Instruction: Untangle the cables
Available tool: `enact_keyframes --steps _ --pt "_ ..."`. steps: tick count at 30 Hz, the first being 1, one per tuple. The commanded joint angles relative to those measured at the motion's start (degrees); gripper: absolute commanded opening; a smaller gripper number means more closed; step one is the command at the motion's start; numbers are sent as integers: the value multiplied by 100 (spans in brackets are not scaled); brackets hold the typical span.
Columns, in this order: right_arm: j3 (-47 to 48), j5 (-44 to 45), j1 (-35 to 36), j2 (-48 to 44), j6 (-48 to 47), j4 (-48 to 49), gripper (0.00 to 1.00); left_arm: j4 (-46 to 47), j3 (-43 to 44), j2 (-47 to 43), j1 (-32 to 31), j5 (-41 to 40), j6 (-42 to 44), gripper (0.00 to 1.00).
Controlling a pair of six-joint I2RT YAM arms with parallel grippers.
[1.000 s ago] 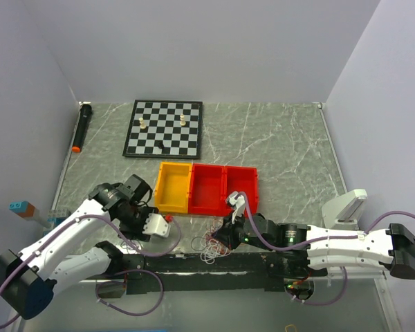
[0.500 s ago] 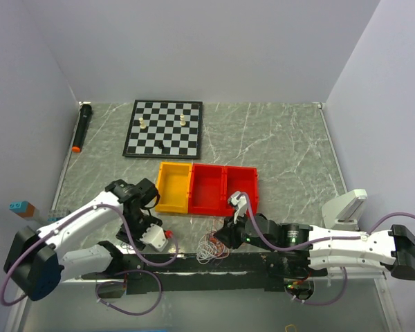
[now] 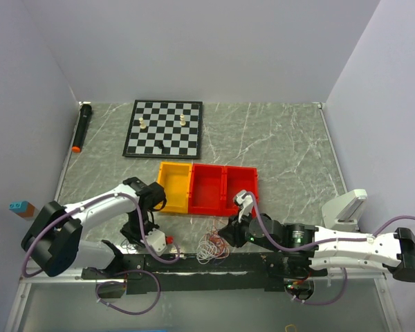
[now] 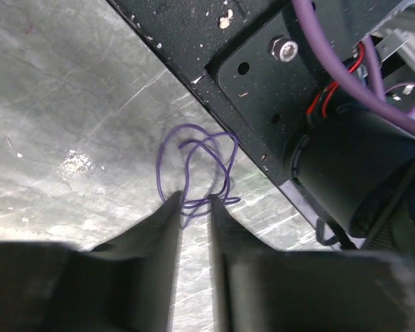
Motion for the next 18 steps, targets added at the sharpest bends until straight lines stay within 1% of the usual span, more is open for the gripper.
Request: enact_keyframes --steps 1,2,3,6,8,10,12,15,18 --pt "202 150 -66 -147 -26 -62 29 157 -76 -189 -26 3 291 19" --pt "202 141 -74 -139 -35 -61 28 210 -67 -216 -35 12 247 13" --pt "211 124 -83 -121 -44 -61 28 245 -59 -225 -26 12 203 10" --pt "255 106 -92 -86 -53 -88 27 281 -15 -330 -35 29 133 6" --pt "246 115 -92 -103 -53 -114 26 316 47 -418 -35 38 89 1" --pt "228 150 -92 -165 -27 -132 25 438 274 -497 -43 82 -112 1" --pt "185 150 -92 -217 0 -123 25 492 896 -515 -35 196 -428 1" --pt "176 141 -101 -253 17 -158 24 282 2047 -401 -35 468 -929 1" --pt "158 141 -101 -270 26 -176 23 79 2971 -322 -35 802 -1456 1"
